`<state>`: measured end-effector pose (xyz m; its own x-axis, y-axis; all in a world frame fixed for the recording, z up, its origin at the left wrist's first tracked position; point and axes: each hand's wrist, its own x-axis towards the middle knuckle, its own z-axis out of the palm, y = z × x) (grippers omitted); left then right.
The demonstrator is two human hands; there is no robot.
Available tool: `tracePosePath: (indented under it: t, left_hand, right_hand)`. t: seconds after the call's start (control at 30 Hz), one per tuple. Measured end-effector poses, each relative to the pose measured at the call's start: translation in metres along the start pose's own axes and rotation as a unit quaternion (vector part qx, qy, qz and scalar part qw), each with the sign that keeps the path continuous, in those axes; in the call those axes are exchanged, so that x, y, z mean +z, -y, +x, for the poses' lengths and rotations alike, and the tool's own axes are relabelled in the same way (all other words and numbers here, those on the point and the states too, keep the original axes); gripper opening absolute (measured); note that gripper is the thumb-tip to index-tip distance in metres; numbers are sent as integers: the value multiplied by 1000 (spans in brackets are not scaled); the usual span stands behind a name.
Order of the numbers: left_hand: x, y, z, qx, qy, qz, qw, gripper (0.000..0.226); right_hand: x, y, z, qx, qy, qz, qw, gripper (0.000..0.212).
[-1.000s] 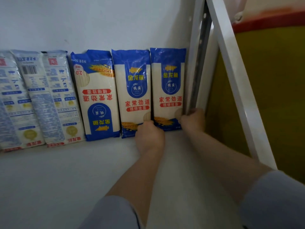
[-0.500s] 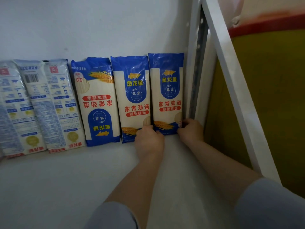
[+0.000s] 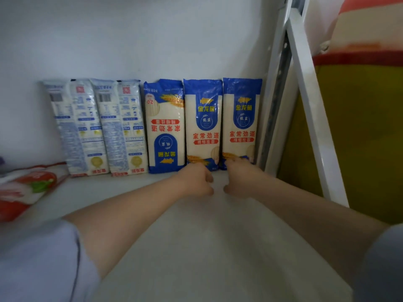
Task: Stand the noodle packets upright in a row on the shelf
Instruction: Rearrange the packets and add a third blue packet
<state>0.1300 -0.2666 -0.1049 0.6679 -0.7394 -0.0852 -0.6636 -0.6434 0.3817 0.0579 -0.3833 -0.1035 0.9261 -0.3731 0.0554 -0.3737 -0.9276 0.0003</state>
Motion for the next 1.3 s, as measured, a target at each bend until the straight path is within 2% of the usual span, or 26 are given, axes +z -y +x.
tracePosePath:
  t: [0.07, 0.13, 0.27, 0.33, 0.43, 0.5, 0.57, 0.7, 0.8, 0.93, 1.1, 1.3]
  left_hand:
    - [-10, 5, -14, -7, 60, 55, 997, 49]
    - [-18, 9, -22, -18, 101, 97, 990, 45]
    - [-28, 21, -28, -39, 132, 134, 981, 40]
    - [-29, 30, -25, -42, 107, 132, 985, 29]
    - [-24, 42, -19, -73, 54, 66, 994, 19]
    - [-20, 46, -15, -83, 17, 35, 996, 36]
    - [-16, 49, -7, -89, -2, 12, 996, 39]
    - [-16, 49, 13, -93, -29, -29, 995, 13]
    - [-21, 44, 26, -100, -62, -85, 989, 25]
    - [-11, 43, 42, -93, -95, -166, 977, 31]
    - [3, 42, 47, -103, -157, -216, 958, 9]
    - [13, 45, 55, -133, -207, -217, 944, 19]
  right_hand:
    - [-13, 12, -3, -30, 82, -11, 996, 44]
    - [-27, 20, -4, -54, 134, -35, 989, 46]
    - [-59, 27, -2, -80, 145, -69, 984, 50]
    - [-76, 29, 3, -93, 141, -82, 982, 43]
    - [-102, 29, 16, -92, 95, -102, 986, 35]
    - [-119, 28, 30, -82, 52, -102, 990, 35]
    - [-134, 26, 46, -76, 14, -103, 992, 38]
    - [-159, 27, 73, -70, -72, -112, 989, 39]
    - [-169, 25, 91, -72, -141, -111, 981, 41]
    - [-163, 22, 110, -48, -171, -98, 979, 35]
    - [-161, 24, 125, -32, -190, -69, 979, 28]
    - [-162, 19, 131, -26, -210, -54, 976, 23]
